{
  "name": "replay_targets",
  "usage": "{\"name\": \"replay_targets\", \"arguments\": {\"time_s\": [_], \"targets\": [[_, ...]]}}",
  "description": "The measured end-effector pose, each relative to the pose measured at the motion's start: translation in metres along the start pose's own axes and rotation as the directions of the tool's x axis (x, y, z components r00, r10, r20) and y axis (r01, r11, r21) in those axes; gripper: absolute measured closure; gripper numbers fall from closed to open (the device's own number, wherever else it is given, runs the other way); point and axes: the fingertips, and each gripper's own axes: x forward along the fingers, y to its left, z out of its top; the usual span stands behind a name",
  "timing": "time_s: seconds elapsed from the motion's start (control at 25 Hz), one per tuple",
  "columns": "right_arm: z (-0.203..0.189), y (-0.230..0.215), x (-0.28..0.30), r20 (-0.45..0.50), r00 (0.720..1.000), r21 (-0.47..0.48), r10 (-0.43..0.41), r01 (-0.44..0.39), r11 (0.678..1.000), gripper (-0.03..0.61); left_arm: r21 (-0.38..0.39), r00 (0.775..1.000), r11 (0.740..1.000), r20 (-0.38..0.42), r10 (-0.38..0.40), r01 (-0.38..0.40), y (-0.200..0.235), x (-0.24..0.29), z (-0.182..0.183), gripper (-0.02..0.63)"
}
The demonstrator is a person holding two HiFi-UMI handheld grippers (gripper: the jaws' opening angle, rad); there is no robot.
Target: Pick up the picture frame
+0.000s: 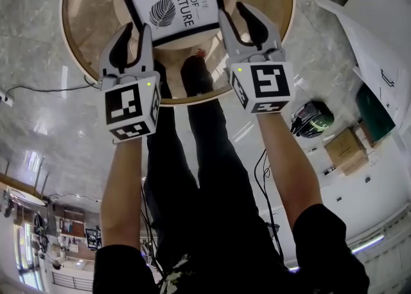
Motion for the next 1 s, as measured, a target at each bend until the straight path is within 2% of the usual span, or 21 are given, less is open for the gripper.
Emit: {"name": "replay_targets", "arguments": {"time_s": [0.24, 0.48, 1.0], "targets": [[-0.015, -0.001, 0.018, -0.043, 0.999, -0.004, 0.012, -0.013, 1.000, 0.450, -0.040, 0.996, 0.999, -0.090, 0.023, -0.027, 0.011, 0.019, -0.025, 0.474], [-0.030, -0.005, 0.038, -0.089, 0.996, -0.033, 0.029, -0.032, 0.999, 0.449, -0.067, 0.992, 0.997, -0.127, 0.018, -0.027, 0.017, 0.033, -0.037, 0.466], [-0.054, -0.009, 0.060, -0.157, 0.984, 0.090, 0.087, -0.074, 0.993, 0.449, -0.172, 0.982, 0.984, -0.188, 0.012, -0.045, 0.023, 0.049, -0.060, 0.463]]}}
